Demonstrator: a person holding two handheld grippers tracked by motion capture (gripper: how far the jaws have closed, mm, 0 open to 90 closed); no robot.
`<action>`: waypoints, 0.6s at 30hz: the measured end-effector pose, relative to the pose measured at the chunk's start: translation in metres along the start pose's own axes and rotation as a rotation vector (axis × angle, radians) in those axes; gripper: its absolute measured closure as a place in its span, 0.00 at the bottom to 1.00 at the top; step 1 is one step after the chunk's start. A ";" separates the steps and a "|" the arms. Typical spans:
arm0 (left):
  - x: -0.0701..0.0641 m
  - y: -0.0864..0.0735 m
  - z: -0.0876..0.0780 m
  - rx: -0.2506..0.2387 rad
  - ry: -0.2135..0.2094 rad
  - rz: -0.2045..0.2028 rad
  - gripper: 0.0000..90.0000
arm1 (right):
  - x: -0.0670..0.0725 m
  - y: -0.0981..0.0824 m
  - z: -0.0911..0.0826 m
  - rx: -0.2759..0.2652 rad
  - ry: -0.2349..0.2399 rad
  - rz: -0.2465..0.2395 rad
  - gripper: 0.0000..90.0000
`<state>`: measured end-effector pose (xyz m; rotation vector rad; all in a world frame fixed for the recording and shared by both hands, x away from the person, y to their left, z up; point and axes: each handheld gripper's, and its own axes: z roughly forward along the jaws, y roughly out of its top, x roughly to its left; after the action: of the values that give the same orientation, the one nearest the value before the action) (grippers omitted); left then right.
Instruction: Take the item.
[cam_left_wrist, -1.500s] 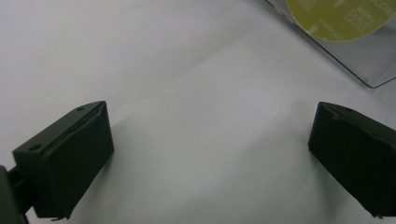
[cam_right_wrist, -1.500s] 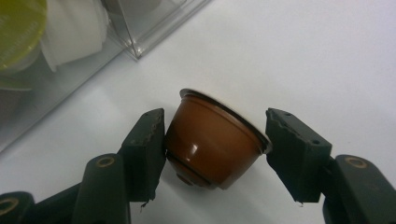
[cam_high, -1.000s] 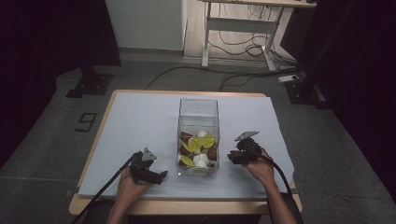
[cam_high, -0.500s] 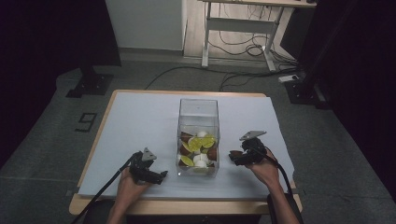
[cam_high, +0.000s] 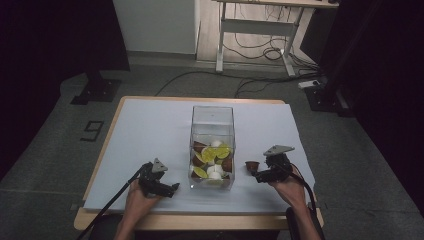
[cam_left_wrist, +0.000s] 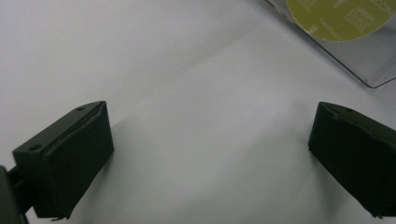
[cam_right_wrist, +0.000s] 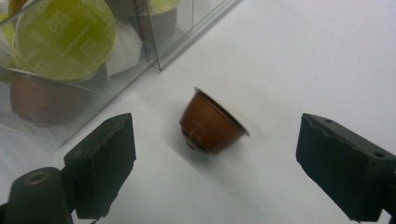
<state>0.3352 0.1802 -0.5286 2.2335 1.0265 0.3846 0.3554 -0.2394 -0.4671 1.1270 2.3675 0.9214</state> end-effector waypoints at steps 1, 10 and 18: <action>0.000 0.000 0.000 0.000 0.000 0.000 0.00 | 0.000 -0.001 -0.001 -0.003 0.001 0.005 0.12; 0.000 0.000 0.000 -0.002 0.001 0.000 0.00 | -0.004 -0.018 -0.002 0.004 -0.019 0.036 0.06; 0.000 0.000 0.000 -0.001 0.001 0.001 0.00 | -0.007 -0.031 0.009 0.037 -0.038 0.057 0.00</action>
<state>0.3351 0.1801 -0.5286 2.2331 1.0259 0.3860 0.3476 -0.2564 -0.4948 1.2204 2.3422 0.8707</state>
